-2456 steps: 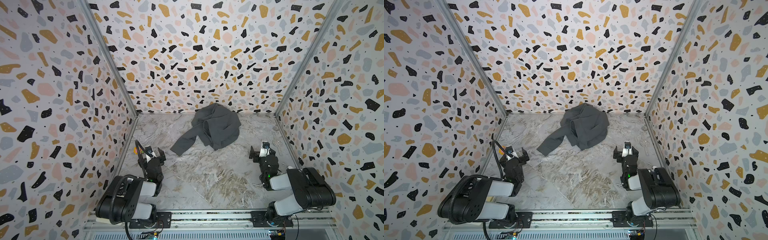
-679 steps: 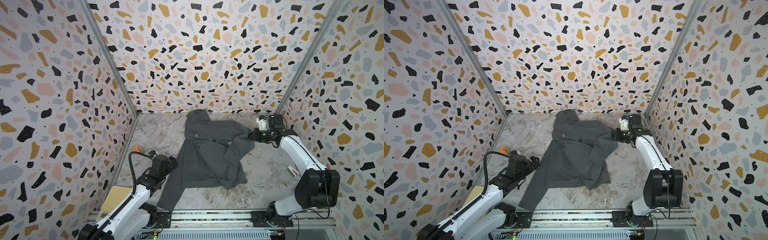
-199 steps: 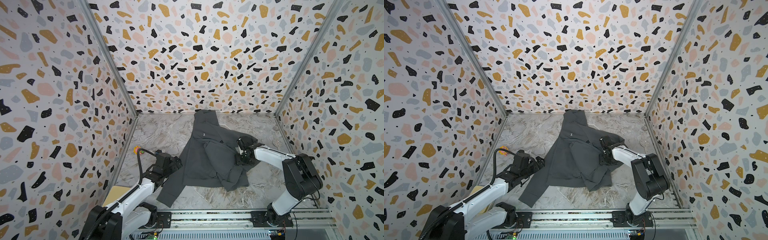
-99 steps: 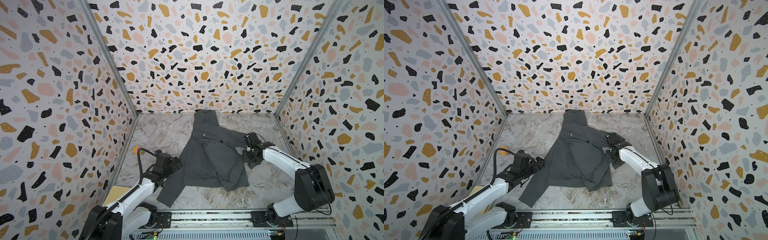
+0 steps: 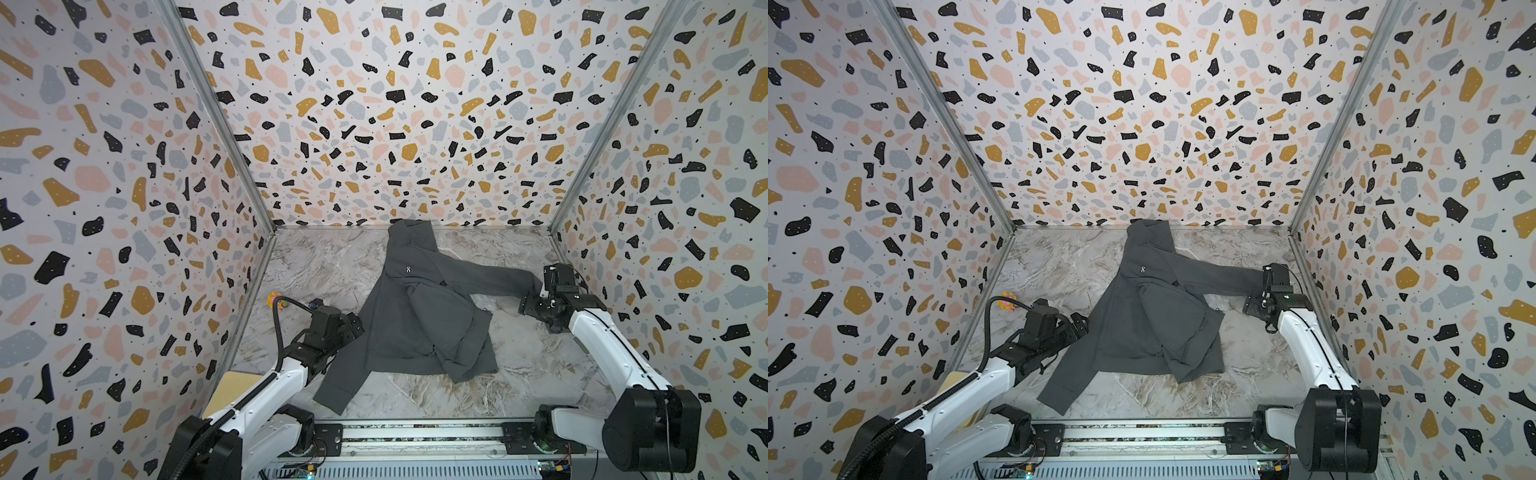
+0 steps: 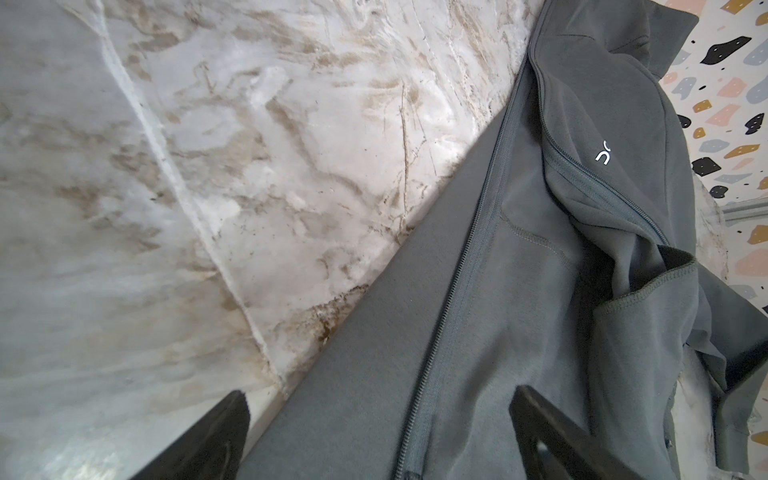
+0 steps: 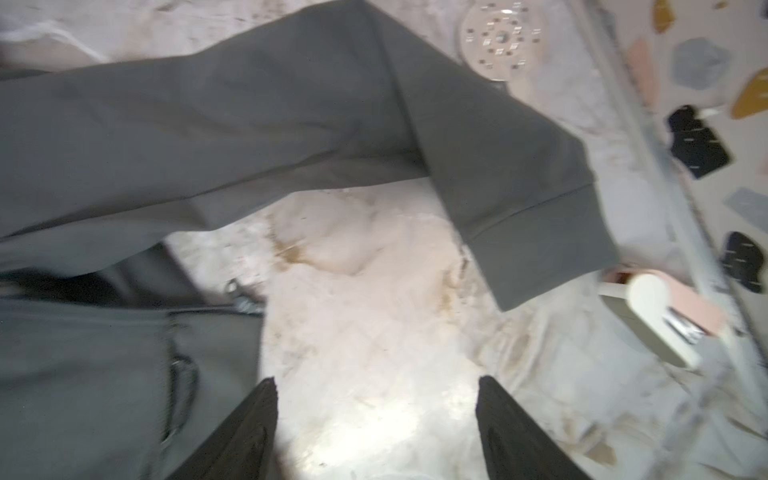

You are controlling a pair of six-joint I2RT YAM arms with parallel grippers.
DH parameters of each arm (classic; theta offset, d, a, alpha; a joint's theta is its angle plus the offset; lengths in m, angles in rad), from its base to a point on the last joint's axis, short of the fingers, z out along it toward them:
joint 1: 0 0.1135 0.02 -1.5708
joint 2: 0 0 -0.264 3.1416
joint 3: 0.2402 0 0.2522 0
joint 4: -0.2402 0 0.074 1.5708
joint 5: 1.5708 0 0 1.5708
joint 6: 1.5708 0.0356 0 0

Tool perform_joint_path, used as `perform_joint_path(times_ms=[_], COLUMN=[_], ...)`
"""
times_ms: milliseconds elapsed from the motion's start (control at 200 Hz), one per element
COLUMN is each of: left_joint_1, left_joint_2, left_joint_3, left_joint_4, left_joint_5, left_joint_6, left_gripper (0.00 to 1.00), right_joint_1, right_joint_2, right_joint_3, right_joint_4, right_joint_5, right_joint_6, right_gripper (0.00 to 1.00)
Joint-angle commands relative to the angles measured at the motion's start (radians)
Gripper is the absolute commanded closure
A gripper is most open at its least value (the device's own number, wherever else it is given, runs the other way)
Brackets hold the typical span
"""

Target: Zip up the jacket

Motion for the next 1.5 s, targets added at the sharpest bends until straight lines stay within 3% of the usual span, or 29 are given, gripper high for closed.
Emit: perform_joint_path(times_ms=[0, 110, 461, 801, 856, 996, 1212, 1292, 1497], left_joint_1=[0.004, 0.004, 0.003, 0.004, 0.004, 0.004, 0.003, 0.003, 0.004], left_joint_2=[-0.013, -0.014, -0.038, -0.033, -0.058, -0.085, -0.064, -0.057, -0.070], left_joint_3=[0.002, 0.004, 0.004, 0.032, 0.019, -0.005, -0.022, -0.027, -0.037], left_joint_4=[0.011, 0.008, -0.013, -0.038, -0.032, -0.016, 0.042, 0.065, 0.106], left_joint_5=[-0.001, 0.003, 0.007, 0.015, 0.015, 0.034, 0.110, 0.138, 0.164], left_joint_6=[0.013, 0.010, 0.006, 0.010, 0.007, 0.003, -0.001, -0.005, -0.017], left_gripper=[0.00, 0.00, 0.00, 0.01, 0.00, 0.00, 0.01, 0.02, 0.03], right_joint_1=[0.050, 0.074, 0.040, 0.039, 0.039, 0.062, 0.209, 0.290, 0.612], right_joint_2=[-0.029, 0.020, 0.111, 0.275, 0.289, 0.256, 0.108, 0.062, -0.001], right_joint_3=[-0.083, -0.173, -0.360, -0.384, -0.363, -0.314, -0.201, -0.162, -0.120], right_joint_4=[0.148, 0.279, 0.559, 0.723, 0.720, 0.713, 0.574, 0.512, 0.422], right_joint_5=[-0.294, -0.406, -0.532, -0.599, -0.608, -0.640, -0.585, -0.514, -0.269], right_joint_6=[0.070, 0.150, 0.297, 0.297, 0.275, 0.229, 0.138, 0.103, 0.086], right_gripper=[0.23, 0.25, 0.24, 0.33, 0.40, 0.74, 1.00, 1.00, 1.00])
